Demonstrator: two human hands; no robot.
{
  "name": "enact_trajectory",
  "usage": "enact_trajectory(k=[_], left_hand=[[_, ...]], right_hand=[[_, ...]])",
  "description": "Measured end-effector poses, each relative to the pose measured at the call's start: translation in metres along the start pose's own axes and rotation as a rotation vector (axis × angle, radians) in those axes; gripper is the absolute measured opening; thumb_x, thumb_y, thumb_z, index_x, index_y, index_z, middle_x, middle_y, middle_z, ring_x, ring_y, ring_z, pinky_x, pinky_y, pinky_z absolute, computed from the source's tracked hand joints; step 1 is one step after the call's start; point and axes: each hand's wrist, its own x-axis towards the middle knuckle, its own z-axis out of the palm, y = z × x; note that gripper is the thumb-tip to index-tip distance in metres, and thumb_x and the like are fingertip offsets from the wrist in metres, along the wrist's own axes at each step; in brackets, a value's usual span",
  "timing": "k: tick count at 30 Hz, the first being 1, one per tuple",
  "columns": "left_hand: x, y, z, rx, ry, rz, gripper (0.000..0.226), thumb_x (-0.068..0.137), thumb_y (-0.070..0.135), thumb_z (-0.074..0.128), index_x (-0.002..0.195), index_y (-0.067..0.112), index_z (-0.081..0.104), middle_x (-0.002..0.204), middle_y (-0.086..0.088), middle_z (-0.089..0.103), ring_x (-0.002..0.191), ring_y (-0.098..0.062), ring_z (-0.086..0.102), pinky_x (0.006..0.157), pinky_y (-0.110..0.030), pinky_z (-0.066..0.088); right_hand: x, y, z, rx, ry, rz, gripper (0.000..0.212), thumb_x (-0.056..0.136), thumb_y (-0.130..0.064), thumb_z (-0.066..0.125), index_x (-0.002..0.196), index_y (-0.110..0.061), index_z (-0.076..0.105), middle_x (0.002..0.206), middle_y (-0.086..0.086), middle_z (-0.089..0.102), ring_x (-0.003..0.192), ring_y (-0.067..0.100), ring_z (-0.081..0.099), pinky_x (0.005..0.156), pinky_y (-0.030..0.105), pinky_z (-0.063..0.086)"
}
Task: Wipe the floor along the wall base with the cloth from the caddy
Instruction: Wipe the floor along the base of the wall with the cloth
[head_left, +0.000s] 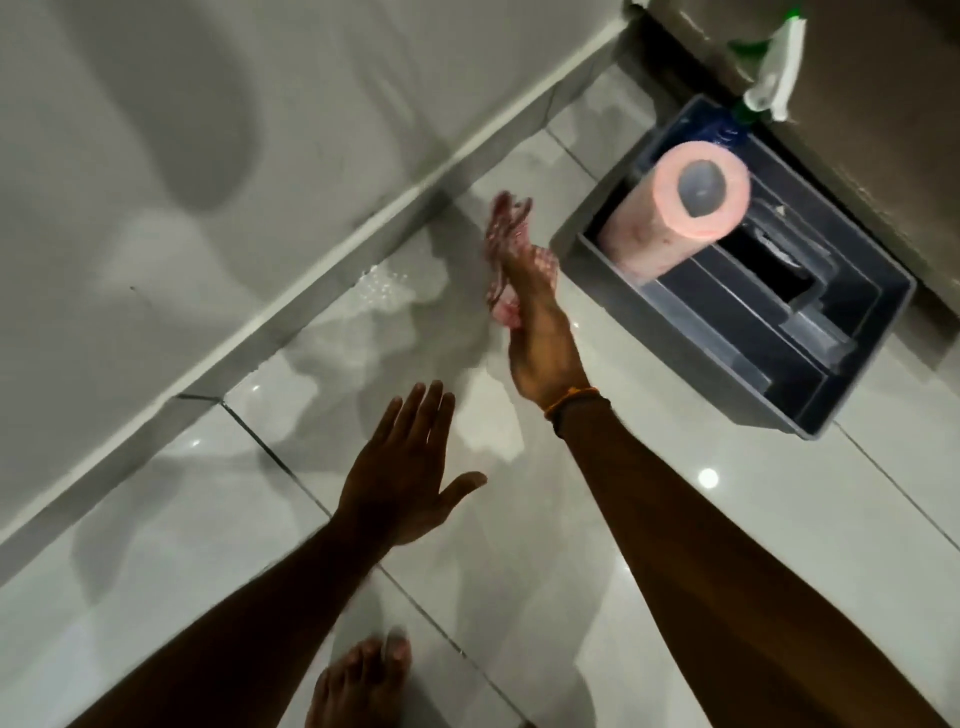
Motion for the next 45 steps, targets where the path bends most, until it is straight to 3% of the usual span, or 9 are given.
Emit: enact_trajectory(k=[5, 9, 12, 18, 21, 25, 34, 40, 45], left_hand=[[-0.003, -0.027, 0.031, 0.031, -0.006, 0.01, 0.102, 0.101, 0.079, 0.018, 0.164, -0.001, 0.018, 0.172, -0.024, 0.018, 0.161, -0.04, 0.019, 0.129, -0.056, 0.027], [-0.015, -0.041, 0.049, 0.026, 0.0, 0.027, 0.1, 0.101, 0.079, 0.023, 0.164, 0.001, 0.021, 0.171, -0.024, 0.022, 0.16, -0.04, 0.021, 0.127, -0.057, 0.032], [-0.02, -0.05, 0.058, 0.043, 0.03, 0.061, 0.101, 0.101, 0.078, 0.03, 0.164, 0.0, 0.022, 0.173, -0.023, 0.017, 0.162, -0.038, 0.017, 0.128, -0.056, 0.03], [-0.019, -0.056, 0.072, 0.041, 0.105, 0.088, 0.101, 0.1, 0.077, 0.037, 0.164, 0.0, 0.023, 0.175, -0.021, 0.014, 0.163, -0.036, 0.012, 0.128, -0.054, 0.03], [-0.011, -0.06, 0.074, 0.059, 0.116, 0.112, 0.101, 0.1, 0.078, 0.035, 0.164, 0.0, 0.023, 0.174, -0.021, 0.016, 0.163, -0.037, 0.014, 0.128, -0.053, 0.03], [0.003, -0.062, 0.067, 0.076, 0.112, 0.103, 0.102, 0.1, 0.078, 0.034, 0.163, -0.001, 0.023, 0.174, -0.022, 0.017, 0.162, -0.038, 0.016, 0.127, -0.054, 0.033], [0.003, -0.053, 0.067, 0.075, 0.137, 0.068, 0.103, 0.099, 0.08, 0.032, 0.164, 0.001, 0.021, 0.175, -0.02, 0.012, 0.164, -0.034, 0.01, 0.13, -0.051, 0.026], [0.004, -0.051, 0.069, 0.082, 0.148, 0.066, 0.102, 0.1, 0.079, 0.032, 0.164, 0.0, 0.022, 0.175, -0.021, 0.011, 0.164, -0.035, 0.009, 0.129, -0.05, 0.022], [0.004, -0.054, 0.073, 0.061, 0.164, 0.071, 0.103, 0.1, 0.08, 0.033, 0.165, 0.001, 0.02, 0.176, -0.019, 0.01, 0.164, -0.034, 0.008, 0.131, -0.049, 0.018]], right_hand=[[0.023, 0.061, 0.059, -0.705, -0.293, -0.156, 0.077, 0.103, -0.008, 0.048, 0.164, -0.04, 0.013, 0.175, 0.002, 0.001, 0.159, 0.045, -0.002, 0.123, 0.072, 0.009], [0.015, 0.081, 0.076, -0.922, -0.409, -0.208, 0.09, 0.091, -0.078, 0.045, 0.162, -0.047, 0.0, 0.174, -0.001, -0.014, 0.158, 0.045, -0.011, 0.122, 0.073, -0.004], [0.036, 0.086, 0.054, -0.996, -0.405, -0.234, 0.104, 0.076, -0.099, 0.027, 0.162, -0.048, -0.001, 0.174, -0.001, -0.012, 0.159, 0.042, -0.009, 0.123, 0.071, -0.005], [0.144, 0.067, 0.055, -0.752, -0.159, 0.161, 0.068, 0.103, -0.067, 0.023, 0.162, -0.046, -0.001, 0.174, 0.004, -0.015, 0.156, 0.044, -0.019, 0.119, 0.071, -0.016], [0.145, 0.05, 0.078, -0.785, -0.153, -0.01, 0.067, 0.107, -0.058, 0.026, 0.165, -0.034, 0.003, 0.174, 0.007, -0.01, 0.157, 0.044, -0.015, 0.12, 0.064, -0.019], [0.102, 0.066, 0.065, -0.972, -0.412, -0.343, 0.063, 0.108, -0.05, 0.028, 0.165, -0.037, 0.005, 0.175, 0.003, -0.006, 0.159, 0.041, -0.009, 0.125, 0.069, 0.0], [0.182, 0.045, 0.062, -0.766, -0.174, 0.079, 0.07, 0.106, -0.055, 0.026, 0.166, -0.025, 0.006, 0.174, 0.011, -0.008, 0.158, 0.044, -0.01, 0.126, 0.063, -0.01], [0.106, 0.065, 0.052, -1.039, -0.555, -0.546, 0.063, 0.105, -0.046, 0.024, 0.165, -0.031, 0.014, 0.174, 0.005, 0.008, 0.16, 0.038, 0.001, 0.125, 0.063, -0.001], [0.172, 0.068, 0.021, -0.944, -0.235, -0.103, 0.065, 0.107, -0.037, 0.03, 0.164, -0.037, -0.001, 0.175, 0.005, -0.006, 0.16, 0.04, -0.008, 0.126, 0.064, -0.005]])
